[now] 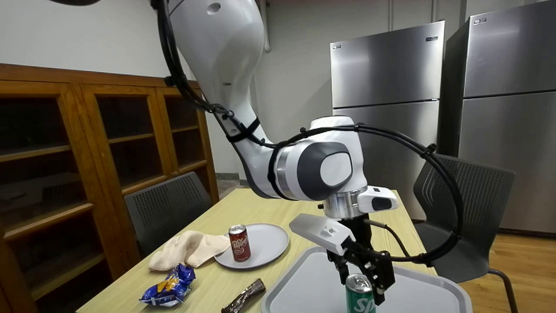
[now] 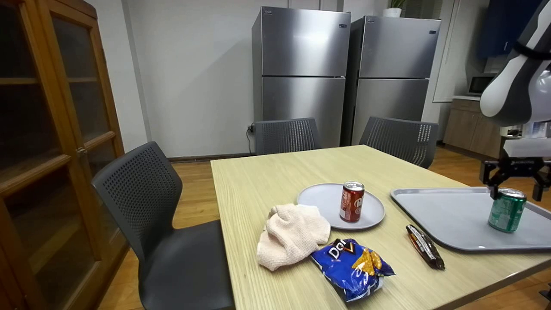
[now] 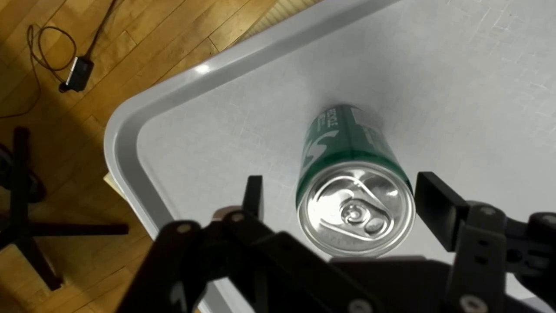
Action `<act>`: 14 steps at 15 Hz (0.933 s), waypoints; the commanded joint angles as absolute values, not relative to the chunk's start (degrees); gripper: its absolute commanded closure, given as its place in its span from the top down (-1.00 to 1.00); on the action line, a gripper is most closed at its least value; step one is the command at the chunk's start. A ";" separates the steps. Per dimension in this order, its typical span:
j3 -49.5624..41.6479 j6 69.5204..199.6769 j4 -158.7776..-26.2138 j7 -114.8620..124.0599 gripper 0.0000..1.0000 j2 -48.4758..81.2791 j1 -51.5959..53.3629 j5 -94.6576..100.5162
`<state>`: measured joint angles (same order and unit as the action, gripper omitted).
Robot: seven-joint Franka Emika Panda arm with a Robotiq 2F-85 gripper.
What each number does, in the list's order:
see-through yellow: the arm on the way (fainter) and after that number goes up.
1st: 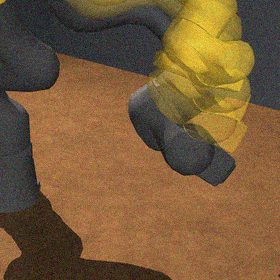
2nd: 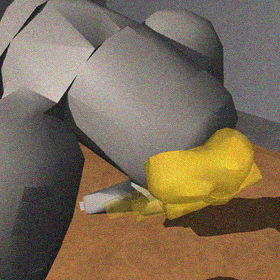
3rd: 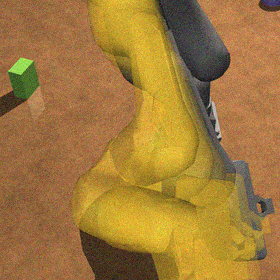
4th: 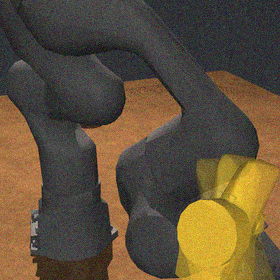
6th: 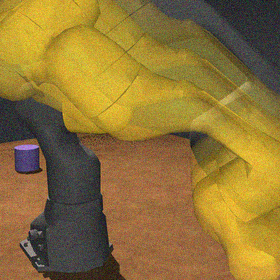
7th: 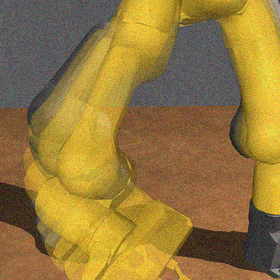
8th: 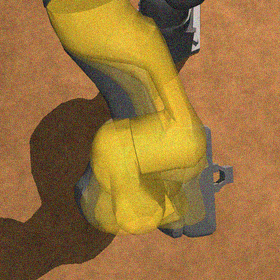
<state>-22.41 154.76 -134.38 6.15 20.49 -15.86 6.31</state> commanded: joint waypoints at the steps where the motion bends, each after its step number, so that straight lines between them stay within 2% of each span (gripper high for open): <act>1: -21.62 155.95 -134.12 5.35 0.17 20.71 -16.69 5.25; 3: -21.52 156.45 -134.32 5.10 -0.20 20.63 -16.71 5.21; 14: -21.00 154.19 -137.18 1.41 -0.22 11.07 -14.80 7.60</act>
<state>-21.99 155.62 -135.00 3.78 17.01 -15.09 6.47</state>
